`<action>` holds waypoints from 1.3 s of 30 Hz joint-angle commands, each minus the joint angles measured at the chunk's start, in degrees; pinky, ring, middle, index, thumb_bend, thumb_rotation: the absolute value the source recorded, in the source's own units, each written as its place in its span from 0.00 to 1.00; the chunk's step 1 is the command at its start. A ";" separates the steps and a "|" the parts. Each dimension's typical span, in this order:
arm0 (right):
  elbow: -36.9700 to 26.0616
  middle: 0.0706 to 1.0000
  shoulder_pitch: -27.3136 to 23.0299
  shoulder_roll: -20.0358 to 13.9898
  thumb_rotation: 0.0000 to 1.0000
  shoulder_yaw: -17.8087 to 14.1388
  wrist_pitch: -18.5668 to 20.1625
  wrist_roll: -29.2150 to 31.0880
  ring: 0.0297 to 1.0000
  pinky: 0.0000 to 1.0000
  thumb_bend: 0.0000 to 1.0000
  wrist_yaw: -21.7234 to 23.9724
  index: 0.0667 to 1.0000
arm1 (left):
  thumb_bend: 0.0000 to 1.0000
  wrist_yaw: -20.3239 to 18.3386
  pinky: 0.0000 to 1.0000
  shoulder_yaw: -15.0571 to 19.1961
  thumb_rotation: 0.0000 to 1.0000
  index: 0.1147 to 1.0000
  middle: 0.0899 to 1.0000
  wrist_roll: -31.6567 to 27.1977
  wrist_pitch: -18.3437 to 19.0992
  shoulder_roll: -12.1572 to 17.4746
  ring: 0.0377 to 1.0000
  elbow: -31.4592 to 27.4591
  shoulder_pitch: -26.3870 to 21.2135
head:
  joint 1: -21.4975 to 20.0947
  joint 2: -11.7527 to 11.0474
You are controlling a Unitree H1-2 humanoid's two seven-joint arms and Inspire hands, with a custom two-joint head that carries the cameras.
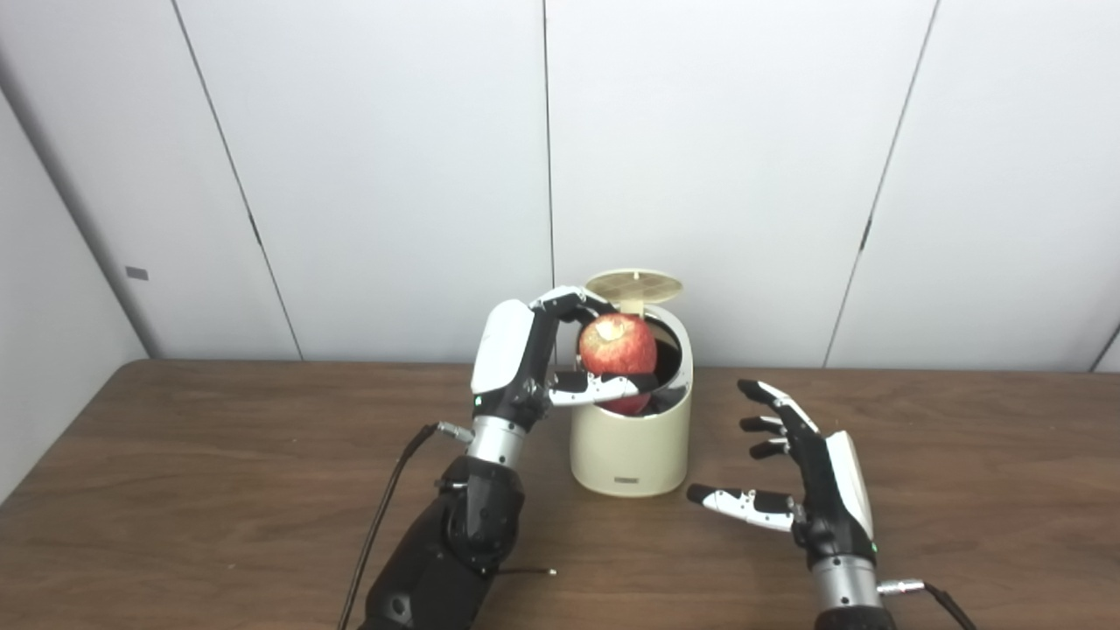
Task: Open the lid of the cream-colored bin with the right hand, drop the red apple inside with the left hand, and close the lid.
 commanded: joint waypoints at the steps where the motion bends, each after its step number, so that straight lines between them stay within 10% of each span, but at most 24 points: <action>1: -2.17 0.81 -1.73 0.16 0.01 -0.04 -0.83 0.10 0.69 0.55 0.75 0.09 0.77 | 0.52 -1.90 0.65 -0.42 0.07 0.43 0.63 0.15 1.92 0.06 0.69 -0.35 -0.81 | 0.06 0.07; 13: -2.57 0.81 -1.73 -0.16 0.05 0.33 -0.46 -0.30 0.68 0.55 0.75 0.90 0.78 | 0.52 -1.89 0.68 -0.17 0.07 0.43 0.63 0.22 2.42 0.07 0.69 -0.62 -0.68 | 0.42 0.26; 14: -2.66 0.80 -1.71 -0.16 0.05 0.37 -0.41 -0.30 0.68 0.55 0.76 0.94 0.77 | 0.69 -1.72 0.67 -0.19 0.10 0.56 0.64 0.33 2.36 0.10 0.69 -0.52 -0.74 | 0.46 0.30; 17: -2.43 0.80 -1.75 -0.20 0.06 0.38 -0.75 -0.10 0.68 0.55 0.76 0.88 0.77 | 0.80 -1.58 0.67 -0.20 0.13 0.67 0.68 0.52 2.51 0.14 0.71 -0.43 -0.83 | 0.46 0.30; 39: -2.75 0.81 -1.81 -0.18 0.04 0.55 -0.53 -0.15 0.68 0.54 0.76 1.24 0.78 | 0.82 -1.68 0.63 0.04 0.14 0.69 0.70 0.35 2.71 0.33 0.70 -1.27 -0.44 | 0.70 0.69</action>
